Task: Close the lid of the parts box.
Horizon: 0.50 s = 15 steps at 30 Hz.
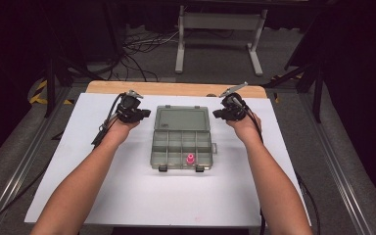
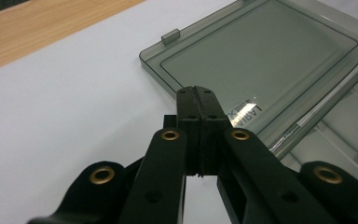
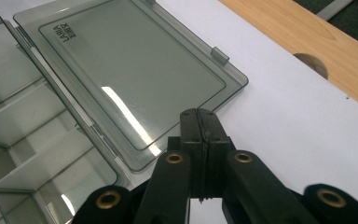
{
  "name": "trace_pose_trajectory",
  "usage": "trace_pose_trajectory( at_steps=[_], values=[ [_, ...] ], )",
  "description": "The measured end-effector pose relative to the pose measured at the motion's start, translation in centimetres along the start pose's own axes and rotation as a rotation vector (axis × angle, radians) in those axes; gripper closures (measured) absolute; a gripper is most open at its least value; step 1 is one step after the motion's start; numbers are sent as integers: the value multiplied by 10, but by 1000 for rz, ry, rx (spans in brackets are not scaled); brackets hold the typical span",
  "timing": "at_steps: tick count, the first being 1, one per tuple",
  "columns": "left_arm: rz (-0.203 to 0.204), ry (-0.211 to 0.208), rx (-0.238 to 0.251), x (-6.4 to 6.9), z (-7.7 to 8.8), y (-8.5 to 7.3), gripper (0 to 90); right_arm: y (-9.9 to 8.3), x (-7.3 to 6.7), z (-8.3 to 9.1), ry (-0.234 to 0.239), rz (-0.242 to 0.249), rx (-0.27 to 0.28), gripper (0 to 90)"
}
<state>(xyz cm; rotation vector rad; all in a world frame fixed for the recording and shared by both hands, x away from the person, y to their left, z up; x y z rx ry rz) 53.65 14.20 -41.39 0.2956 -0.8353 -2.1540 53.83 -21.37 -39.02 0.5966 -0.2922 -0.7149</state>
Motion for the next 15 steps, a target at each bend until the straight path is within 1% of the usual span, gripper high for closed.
trace_pose_trajectory(
  at_steps=[4,6,7,8,9,11,13,14,15],
  values=[
    [3,5,-21,2,-5,-1,900,-2,1,-7,5,-6,-22,900],
    [20,-3,-38,3,-8,-2,900,-2,1,-8,-1,-8,-25,900],
    [25,3,-38,3,-9,-2,900,-3,2,-10,0,-33,-27,900],
    [32,4,-44,2,-10,-3,900,-3,2,-10,0,-33,-27,900],
    [48,-5,-54,2,-11,-3,900,-4,2,-12,1,-36,-23,900],
    [64,4,-59,2,-13,-4,899,-6,2,-13,0,-46,-33,900],
    [78,0,-62,3,-15,-5,900,-8,2,-16,-4,-48,-39,900],
    [68,6,-67,3,-15,-5,900,-8,2,-17,-4,-51,-44,900],
    [69,6,-71,3,-16,-5,900,-9,2,-18,-4,-58,-47,900]
  ],
)
Point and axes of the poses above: each handheld gripper's, and its own axes: z roughly backward along the jaws, y roughly out of its top, x roughly to its right, the point moved 1 cm from there along -z, roughly forward along the jaws, and after that the axes turned 5 degrees about -x, right-handed, at the moved point
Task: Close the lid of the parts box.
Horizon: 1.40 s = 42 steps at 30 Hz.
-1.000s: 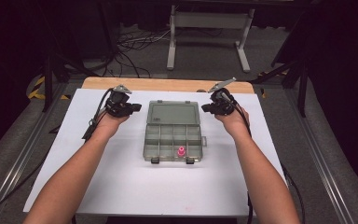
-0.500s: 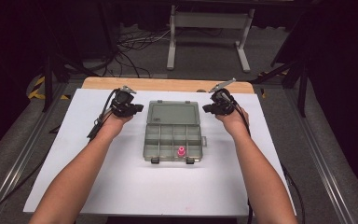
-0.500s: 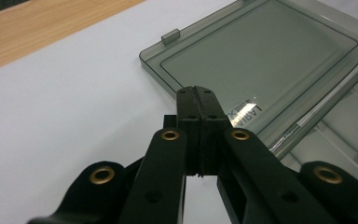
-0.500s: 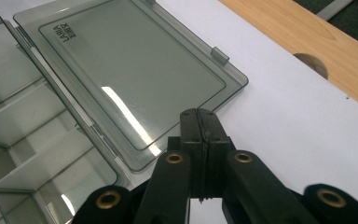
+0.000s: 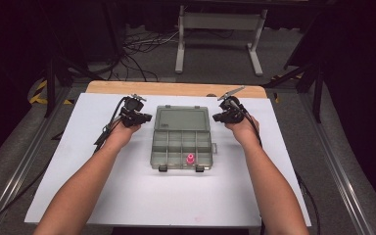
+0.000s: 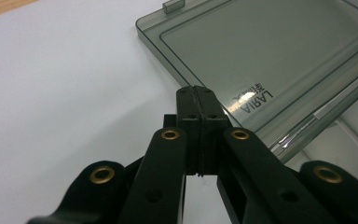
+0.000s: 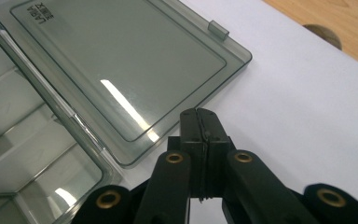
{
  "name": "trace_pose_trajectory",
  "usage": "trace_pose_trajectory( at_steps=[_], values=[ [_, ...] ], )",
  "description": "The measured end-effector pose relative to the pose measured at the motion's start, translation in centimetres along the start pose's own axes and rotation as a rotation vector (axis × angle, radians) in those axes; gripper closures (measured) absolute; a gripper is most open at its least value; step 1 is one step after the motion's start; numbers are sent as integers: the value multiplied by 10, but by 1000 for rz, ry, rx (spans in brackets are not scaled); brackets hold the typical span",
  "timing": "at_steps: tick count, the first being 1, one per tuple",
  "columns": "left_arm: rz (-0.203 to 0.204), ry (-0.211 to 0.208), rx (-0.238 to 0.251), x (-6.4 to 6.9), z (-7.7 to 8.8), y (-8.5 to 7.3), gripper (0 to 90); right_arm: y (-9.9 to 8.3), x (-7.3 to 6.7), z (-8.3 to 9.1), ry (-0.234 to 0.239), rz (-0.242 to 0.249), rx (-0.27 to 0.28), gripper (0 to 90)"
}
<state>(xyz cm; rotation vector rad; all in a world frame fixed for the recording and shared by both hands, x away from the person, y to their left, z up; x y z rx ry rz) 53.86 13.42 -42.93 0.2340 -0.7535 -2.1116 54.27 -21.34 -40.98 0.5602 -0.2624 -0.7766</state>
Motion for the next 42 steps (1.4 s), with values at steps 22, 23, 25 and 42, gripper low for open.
trace_pose_trajectory(
  at_steps=[22,23,25,42],
  values=[
    [56,-25,-74,2,-18,-6,899,-11,-1,-26,29,-60,-90,900],
    [56,-25,-75,1,-19,-6,899,-11,-2,-27,32,-62,-92,900],
    [47,-23,-75,1,-20,-7,899,-11,-2,-28,31,-59,-95,900],
    [44,-39,-83,0,-26,-12,899,-11,-5,-33,49,-58,-122,900]
  ],
)
Point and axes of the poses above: each handheld gripper's, and its own axes: z roughly backward along the jaws, y roughly out of its top, x roughly to its right, the point moved 1 cm from there along -z, roughly forward along the jaws, and after that the axes turned 5 degrees about -x, right-handed, at the moved point
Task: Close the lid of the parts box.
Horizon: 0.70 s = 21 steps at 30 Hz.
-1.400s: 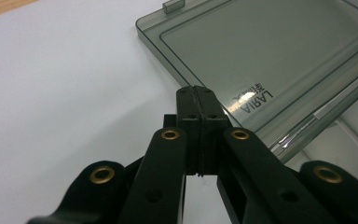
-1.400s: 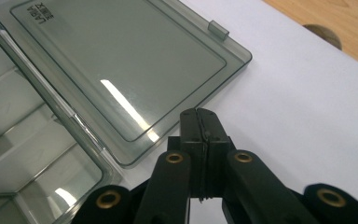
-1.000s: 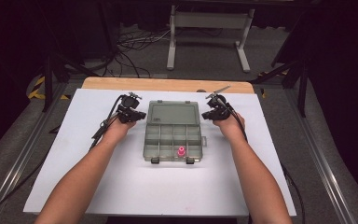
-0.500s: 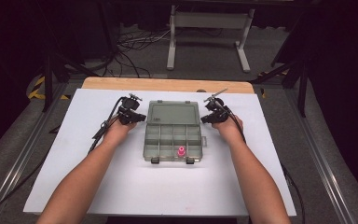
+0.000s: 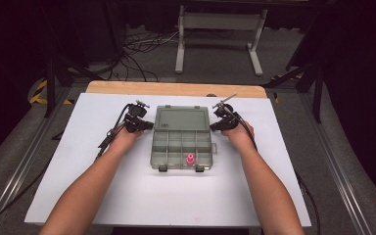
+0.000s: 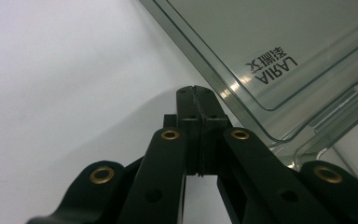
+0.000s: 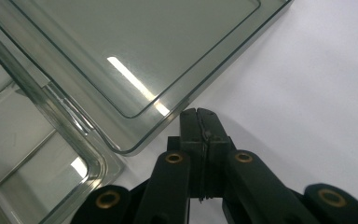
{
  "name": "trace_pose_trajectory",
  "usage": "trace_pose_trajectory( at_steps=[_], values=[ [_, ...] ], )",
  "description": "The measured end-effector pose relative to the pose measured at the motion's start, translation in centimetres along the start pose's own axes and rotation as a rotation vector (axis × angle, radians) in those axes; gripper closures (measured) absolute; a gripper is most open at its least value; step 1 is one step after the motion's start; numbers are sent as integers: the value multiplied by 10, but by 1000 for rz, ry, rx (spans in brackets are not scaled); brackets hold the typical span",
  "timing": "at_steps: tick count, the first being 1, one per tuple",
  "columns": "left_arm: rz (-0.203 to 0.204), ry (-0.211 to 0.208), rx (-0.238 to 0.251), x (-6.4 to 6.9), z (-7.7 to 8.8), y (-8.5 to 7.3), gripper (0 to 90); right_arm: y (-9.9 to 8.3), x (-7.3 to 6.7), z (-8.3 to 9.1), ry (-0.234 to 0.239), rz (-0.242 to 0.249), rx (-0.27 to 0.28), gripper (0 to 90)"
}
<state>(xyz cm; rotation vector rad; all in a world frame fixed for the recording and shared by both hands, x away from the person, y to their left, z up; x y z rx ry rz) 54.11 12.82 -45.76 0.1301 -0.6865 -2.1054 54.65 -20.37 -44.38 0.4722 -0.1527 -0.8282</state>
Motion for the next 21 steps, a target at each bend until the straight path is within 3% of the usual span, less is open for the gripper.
trace_pose_trajectory(
  at_steps=[12,21],
  values=[
    [-12,-4,6,0,-1,0,899,0,0,-1,-1,3,0,900],
    [10,-14,9,0,-2,1,899,0,1,-1,-1,8,4,900]
  ],
)
Point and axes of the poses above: each handheld gripper's, and its own axes: z roughly backward along the jaws, y roughly out of its top, x roughly to its right, the point moved 1 cm from there along -z, roughly forward along the jaws, and after that the axes turned 5 degrees about -x, right-handed, at the moved point
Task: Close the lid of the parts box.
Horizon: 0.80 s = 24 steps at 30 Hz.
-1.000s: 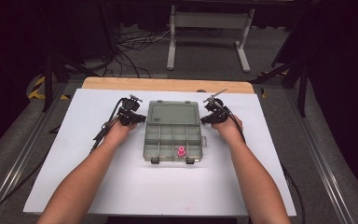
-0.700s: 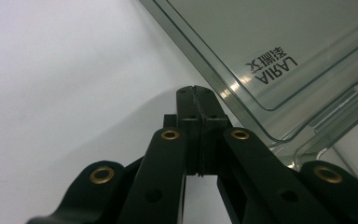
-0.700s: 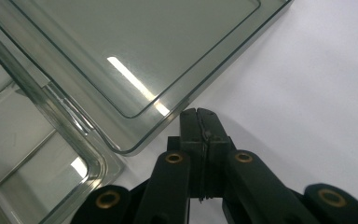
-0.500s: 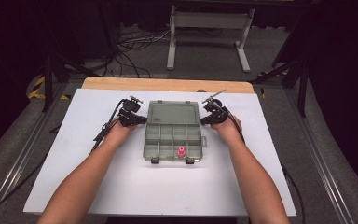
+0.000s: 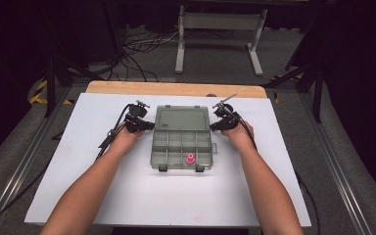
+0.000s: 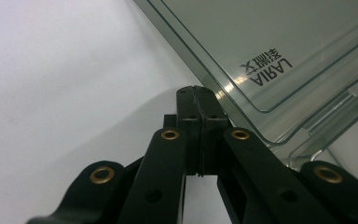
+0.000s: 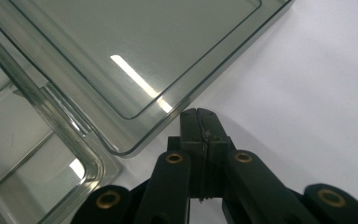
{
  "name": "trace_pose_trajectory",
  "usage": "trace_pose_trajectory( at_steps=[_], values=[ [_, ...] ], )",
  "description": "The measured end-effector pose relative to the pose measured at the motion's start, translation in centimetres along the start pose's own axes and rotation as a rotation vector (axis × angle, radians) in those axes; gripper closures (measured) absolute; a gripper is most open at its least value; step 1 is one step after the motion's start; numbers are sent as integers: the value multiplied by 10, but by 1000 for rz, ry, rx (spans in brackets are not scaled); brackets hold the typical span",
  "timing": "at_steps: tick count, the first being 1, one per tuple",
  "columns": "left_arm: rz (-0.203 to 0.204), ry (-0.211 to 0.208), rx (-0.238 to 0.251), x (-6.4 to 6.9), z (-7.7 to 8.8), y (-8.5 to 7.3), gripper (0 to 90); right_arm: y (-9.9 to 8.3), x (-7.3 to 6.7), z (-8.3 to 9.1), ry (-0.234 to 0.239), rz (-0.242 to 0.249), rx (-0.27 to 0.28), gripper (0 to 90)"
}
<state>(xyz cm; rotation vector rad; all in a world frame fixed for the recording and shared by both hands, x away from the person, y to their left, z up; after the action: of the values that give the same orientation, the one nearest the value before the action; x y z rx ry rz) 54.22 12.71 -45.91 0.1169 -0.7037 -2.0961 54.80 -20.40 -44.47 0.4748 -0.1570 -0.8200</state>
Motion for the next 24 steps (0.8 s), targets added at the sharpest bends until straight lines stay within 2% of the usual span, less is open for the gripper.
trace_pose_trajectory(
  at_steps=[9,19,20,24],
  values=[
    [11,-2,5,-1,-1,1,898,1,2,-1,-2,1,12,900],
    [9,12,22,1,-3,3,898,4,2,-3,-15,8,28,900],
    [-3,21,28,0,-3,3,898,4,2,-4,-19,10,31,900],
    [9,18,33,2,-4,3,898,5,2,-5,-21,5,39,900]
  ],
)
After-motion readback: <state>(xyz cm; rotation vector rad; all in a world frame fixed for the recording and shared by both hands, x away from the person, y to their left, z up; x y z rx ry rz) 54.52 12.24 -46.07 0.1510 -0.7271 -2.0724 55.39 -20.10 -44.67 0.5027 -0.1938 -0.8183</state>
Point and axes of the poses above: each handheld gripper's, and its own axes: z roughly backward along the jaws, y roughly out of its top, x roughly to its right, the point moved 1 cm from there along -z, roughly forward along the jaws, and after that the axes turned 5 degrees about -x, right-handed, at the moved point
